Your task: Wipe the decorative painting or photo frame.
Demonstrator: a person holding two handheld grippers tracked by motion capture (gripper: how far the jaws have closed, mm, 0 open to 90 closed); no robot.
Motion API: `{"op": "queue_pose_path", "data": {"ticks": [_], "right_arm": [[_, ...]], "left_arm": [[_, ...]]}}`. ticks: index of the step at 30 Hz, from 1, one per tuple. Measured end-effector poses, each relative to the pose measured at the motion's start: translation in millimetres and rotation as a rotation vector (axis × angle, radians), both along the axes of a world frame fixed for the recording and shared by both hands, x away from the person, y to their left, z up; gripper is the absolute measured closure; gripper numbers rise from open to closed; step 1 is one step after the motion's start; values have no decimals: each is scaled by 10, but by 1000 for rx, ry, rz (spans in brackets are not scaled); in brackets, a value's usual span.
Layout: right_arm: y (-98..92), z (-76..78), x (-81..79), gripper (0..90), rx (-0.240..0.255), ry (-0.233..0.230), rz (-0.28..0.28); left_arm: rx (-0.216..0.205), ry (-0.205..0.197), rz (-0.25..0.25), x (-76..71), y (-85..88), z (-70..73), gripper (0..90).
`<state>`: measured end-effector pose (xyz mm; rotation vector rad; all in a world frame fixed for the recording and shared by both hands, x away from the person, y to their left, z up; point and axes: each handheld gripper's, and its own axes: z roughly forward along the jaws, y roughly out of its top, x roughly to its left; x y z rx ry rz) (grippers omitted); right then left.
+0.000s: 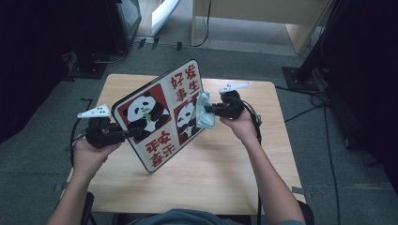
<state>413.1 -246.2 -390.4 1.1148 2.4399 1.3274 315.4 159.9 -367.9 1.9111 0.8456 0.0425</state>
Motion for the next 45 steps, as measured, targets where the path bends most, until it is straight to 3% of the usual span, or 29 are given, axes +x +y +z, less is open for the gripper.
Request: {"op": "queue_pose_path", "data": {"ticks": [6,10,19,36,45], "right_arm": [[91,213,-36,824,7,-29,25],[191,440,-58,824,29,-65,61],[354,732,-67,824,66,-123,108],[483,985,45,822,93,-168,154],[573,932,95,821,81,-155,166]], "left_arm": [[-2,3,9,-18,-8,-16,733],[-11,8,23,-38,17,-22,733],[-13,15,41,-85,18,-33,734],[-6,24,75,-159,48,-62,739],[-2,23,64,-147,21,-72,742]]}}
